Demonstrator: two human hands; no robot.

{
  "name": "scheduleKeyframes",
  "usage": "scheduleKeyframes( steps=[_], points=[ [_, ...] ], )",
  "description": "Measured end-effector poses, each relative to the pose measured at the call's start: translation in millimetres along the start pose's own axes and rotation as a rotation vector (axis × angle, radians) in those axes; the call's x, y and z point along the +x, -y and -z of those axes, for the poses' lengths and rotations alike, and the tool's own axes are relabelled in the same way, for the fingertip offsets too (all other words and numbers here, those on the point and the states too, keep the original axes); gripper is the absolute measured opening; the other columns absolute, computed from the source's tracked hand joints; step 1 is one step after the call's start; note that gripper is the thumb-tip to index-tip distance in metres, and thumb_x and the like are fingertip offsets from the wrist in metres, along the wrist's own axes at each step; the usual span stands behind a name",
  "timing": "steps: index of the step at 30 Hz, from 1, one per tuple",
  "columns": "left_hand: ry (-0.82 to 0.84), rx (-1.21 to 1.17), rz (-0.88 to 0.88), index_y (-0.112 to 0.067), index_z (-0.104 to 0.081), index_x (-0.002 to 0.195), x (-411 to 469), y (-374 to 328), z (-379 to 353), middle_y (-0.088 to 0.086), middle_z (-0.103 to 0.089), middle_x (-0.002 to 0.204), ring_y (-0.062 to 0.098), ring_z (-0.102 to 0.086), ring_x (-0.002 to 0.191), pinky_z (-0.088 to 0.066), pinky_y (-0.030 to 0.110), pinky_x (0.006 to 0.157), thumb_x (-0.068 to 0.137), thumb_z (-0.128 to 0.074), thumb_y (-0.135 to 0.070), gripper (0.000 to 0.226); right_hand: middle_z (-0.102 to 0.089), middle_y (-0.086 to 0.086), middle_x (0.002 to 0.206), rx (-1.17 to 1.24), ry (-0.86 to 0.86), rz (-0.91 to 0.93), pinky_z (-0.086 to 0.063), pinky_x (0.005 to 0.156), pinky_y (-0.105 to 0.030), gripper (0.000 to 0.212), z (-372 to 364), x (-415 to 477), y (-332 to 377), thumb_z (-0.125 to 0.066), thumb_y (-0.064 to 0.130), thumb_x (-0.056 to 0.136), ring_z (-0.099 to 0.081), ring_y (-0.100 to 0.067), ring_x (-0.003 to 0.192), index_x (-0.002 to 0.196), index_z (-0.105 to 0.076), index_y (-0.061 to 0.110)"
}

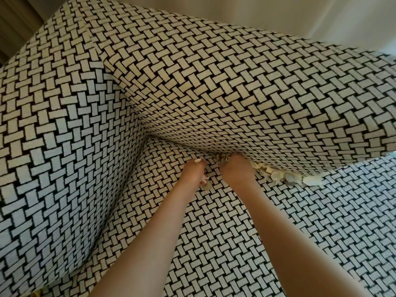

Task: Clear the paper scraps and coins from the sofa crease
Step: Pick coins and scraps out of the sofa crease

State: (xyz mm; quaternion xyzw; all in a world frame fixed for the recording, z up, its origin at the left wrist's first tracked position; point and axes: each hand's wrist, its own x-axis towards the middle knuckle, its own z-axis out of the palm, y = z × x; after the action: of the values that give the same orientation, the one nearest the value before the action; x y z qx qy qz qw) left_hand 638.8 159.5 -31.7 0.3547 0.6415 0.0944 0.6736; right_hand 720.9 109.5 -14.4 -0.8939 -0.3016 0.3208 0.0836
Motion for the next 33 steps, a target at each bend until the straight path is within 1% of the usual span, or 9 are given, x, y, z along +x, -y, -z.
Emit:
scheduleKeyframes(
  steps=[4,6,9,11,14,19,25,29,33],
  points=[
    [0.002,0.074,-0.003,0.005,-0.048,0.126,0.8,-2.6,1.2,0.01,-0.042,0.063,0.02,-0.041,0.055,-0.033,0.026,0.049,0.094,-0.043,-0.007,0.034,-0.062,-0.008,0.112,-0.207,0.021,0.028,-0.045,0.078,-0.031,0.022,2.2,-0.6,4.9,-0.051,0.013,0.091,-0.057,-0.025,0.107,0.111,-0.058,0.006],
    [0.005,0.238,-0.109,-0.001,-0.051,0.123,-0.6,-2.6,2.2,0.005,-0.049,0.068,0.018,-0.047,0.059,-0.038,0.024,0.054,0.096,-0.042,-0.014,0.032,-0.062,-0.008,0.112,-0.224,0.015,0.051,-0.046,0.084,-0.032,0.023,2.8,-0.6,2.6,-0.048,0.013,0.092,-0.056,-0.025,0.108,0.111,-0.058,0.007],
    [0.013,0.518,-0.381,-0.011,-0.052,0.128,-1.3,-1.0,1.5,0.005,-0.062,0.105,0.021,-0.057,0.089,-0.04,0.022,0.074,0.097,-0.043,-0.019,0.034,-0.064,-0.009,0.106,-0.179,-0.009,0.106,-0.043,0.081,-0.031,0.023,0.1,-2.8,-8.2,-0.041,0.016,0.093,-0.057,-0.027,0.103,0.103,-0.061,0.009],
    [-0.007,0.663,-0.447,-0.011,-0.052,0.13,1.4,-2.6,-5.3,0.01,-0.058,0.125,0.023,-0.055,0.108,-0.038,0.021,0.08,0.096,-0.047,-0.023,0.036,-0.065,-0.01,0.102,-0.14,-0.04,0.138,-0.037,0.07,-0.027,0.025,-2.3,-4.6,-16.5,-0.039,0.018,0.095,-0.058,-0.027,0.097,0.104,-0.061,0.009],
    [-0.049,0.812,-0.479,-0.008,-0.059,0.114,7.6,-3.9,-21.2,0.011,-0.063,0.114,0.027,-0.058,0.102,-0.042,0.026,0.073,0.094,-0.049,-0.032,0.033,-0.066,-0.009,0.099,-0.106,-0.097,0.202,-0.033,0.065,-0.025,0.027,-7.7,-3.0,-25.1,-0.038,0.019,0.096,-0.06,-0.026,0.091,0.106,-0.062,0.011],
    [-0.09,0.83,-0.419,-0.009,-0.062,0.077,10.6,-6.1,-40.8,0.008,-0.064,0.079,0.026,-0.062,0.082,-0.045,0.028,0.065,0.087,-0.052,-0.05,0.043,-0.066,-0.008,0.093,0.026,-0.102,0.21,-0.037,0.064,-0.025,0.024,-10.7,-1.1,-35.1,-0.039,0.019,0.095,-0.053,-0.022,0.078,0.099,-0.062,0.011],
    [-0.078,0.773,-0.386,-0.012,-0.059,0.067,11.3,-7.2,-43.3,0.006,-0.061,0.072,0.025,-0.061,0.078,-0.041,0.026,0.06,0.083,-0.062,-0.037,0.03,-0.061,-0.01,0.091,0.17,-0.069,0.206,-0.033,0.058,-0.024,0.019,-18.2,0.1,-44.9,-0.043,0.021,0.093,-0.054,-0.028,0.087,0.087,-0.061,0.016],
    [-0.034,0.684,-0.342,-0.015,-0.051,0.055,12.2,-11.4,-39.5,0.0,-0.051,0.058,0.019,-0.052,0.066,-0.033,0.023,0.049,0.086,-0.062,-0.029,0.035,-0.061,-0.015,0.088,0.284,-0.076,0.211,-0.03,0.057,-0.022,0.028,-22.3,-1.8,-46.2,-0.043,0.025,0.093,-0.054,-0.03,0.09,0.065,-0.044,0.027],
    [-0.015,0.669,-0.362,-0.012,-0.05,0.053,11.3,-7.0,-39.8,0.003,-0.051,0.059,0.02,-0.051,0.064,-0.034,0.025,0.053,0.088,-0.06,-0.024,0.038,-0.047,0.007,0.062,0.322,-0.034,0.182,-0.031,0.051,-0.024,0.024,-14.9,-15.4,-46.1,-0.04,0.024,0.097,-0.045,-0.01,0.059,0.089,-0.06,0.014]
  ],
)
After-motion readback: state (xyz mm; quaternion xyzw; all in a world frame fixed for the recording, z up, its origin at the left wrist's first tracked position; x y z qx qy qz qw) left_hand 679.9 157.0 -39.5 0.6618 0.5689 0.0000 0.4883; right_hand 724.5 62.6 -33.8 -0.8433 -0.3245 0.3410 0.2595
